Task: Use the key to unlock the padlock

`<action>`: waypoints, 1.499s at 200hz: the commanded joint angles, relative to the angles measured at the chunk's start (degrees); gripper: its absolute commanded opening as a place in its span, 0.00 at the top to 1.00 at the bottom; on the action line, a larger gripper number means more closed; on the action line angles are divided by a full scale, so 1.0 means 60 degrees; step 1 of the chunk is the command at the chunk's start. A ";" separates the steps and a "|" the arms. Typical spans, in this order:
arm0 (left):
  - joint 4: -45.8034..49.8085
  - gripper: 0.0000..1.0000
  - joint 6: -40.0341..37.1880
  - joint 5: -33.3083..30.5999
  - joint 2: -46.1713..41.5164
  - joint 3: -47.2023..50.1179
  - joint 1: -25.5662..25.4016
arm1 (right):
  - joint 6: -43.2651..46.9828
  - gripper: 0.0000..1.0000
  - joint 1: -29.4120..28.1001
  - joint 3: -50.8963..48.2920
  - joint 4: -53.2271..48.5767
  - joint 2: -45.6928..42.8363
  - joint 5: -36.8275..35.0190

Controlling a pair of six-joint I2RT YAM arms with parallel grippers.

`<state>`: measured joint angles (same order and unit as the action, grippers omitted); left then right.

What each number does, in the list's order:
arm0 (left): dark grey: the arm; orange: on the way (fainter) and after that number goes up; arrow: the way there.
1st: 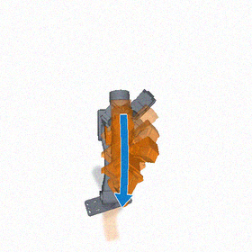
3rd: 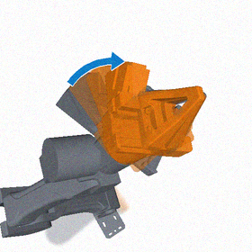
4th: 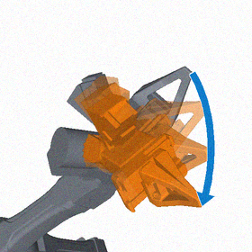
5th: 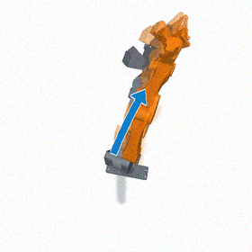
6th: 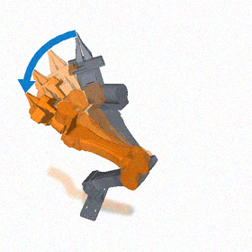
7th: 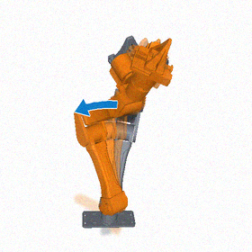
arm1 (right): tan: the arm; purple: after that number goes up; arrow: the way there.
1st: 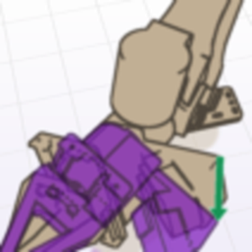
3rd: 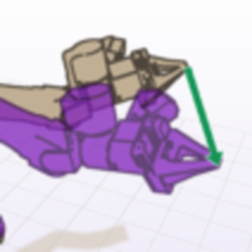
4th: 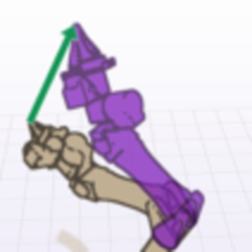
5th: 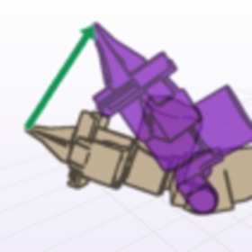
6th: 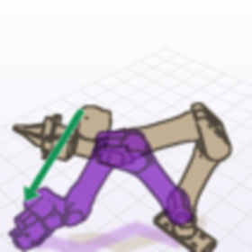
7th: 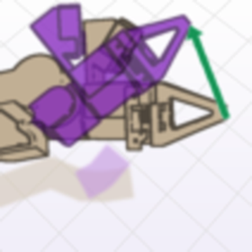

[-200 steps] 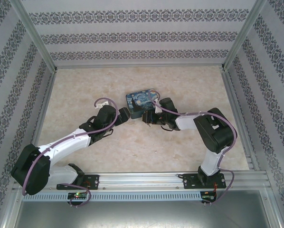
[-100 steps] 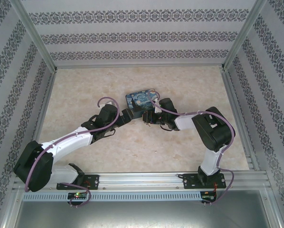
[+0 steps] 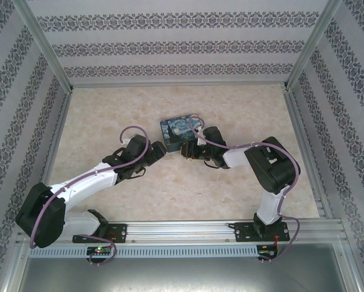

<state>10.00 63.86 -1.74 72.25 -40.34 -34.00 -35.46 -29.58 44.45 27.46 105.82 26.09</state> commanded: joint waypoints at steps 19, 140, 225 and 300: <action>-0.0155 0.00 0.0311 0.0148 -0.0249 0.0163 0.0056 | -0.0092 0.58 -0.0414 -0.0379 0.0238 0.0190 -0.0380; -0.0469 0.00 0.0393 0.0363 -0.0180 0.0462 0.0055 | -0.0549 0.77 -0.0636 -0.0528 0.0579 0.0600 -0.1301; -0.0657 0.00 -0.0690 0.0295 0.0162 0.0513 0.0056 | -0.0601 0.98 -0.0535 -0.0574 0.0609 0.0231 -0.0853; -0.2999 0.18 -0.4087 0.3597 0.1610 0.0223 0.0078 | -0.0406 1.00 -0.0241 -0.0333 0.0535 -0.0146 0.1100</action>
<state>-1.21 47.83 11.62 79.81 -37.58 -34.00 -37.56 -31.57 42.35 32.62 106.15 26.13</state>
